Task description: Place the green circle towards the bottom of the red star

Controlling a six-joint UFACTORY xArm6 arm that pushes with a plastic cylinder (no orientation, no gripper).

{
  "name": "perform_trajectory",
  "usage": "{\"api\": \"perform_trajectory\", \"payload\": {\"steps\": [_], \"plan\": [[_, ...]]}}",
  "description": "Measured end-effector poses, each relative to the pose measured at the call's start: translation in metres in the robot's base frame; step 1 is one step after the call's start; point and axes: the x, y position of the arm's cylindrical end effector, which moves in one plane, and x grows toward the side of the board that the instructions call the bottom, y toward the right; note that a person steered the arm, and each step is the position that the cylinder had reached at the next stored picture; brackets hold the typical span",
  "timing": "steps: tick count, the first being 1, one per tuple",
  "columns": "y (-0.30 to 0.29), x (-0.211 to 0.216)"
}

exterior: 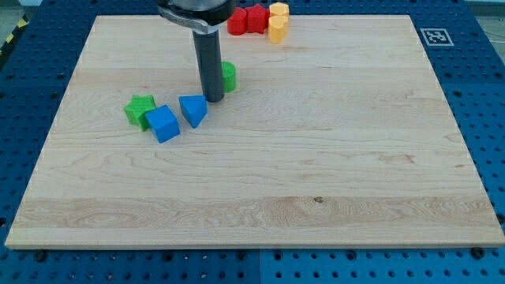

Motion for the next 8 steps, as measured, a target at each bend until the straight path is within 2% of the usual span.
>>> {"api": "perform_trajectory", "payload": {"steps": [3, 7, 8], "plan": [[0.000, -0.017], [0.000, -0.091], [0.007, -0.081]]}}
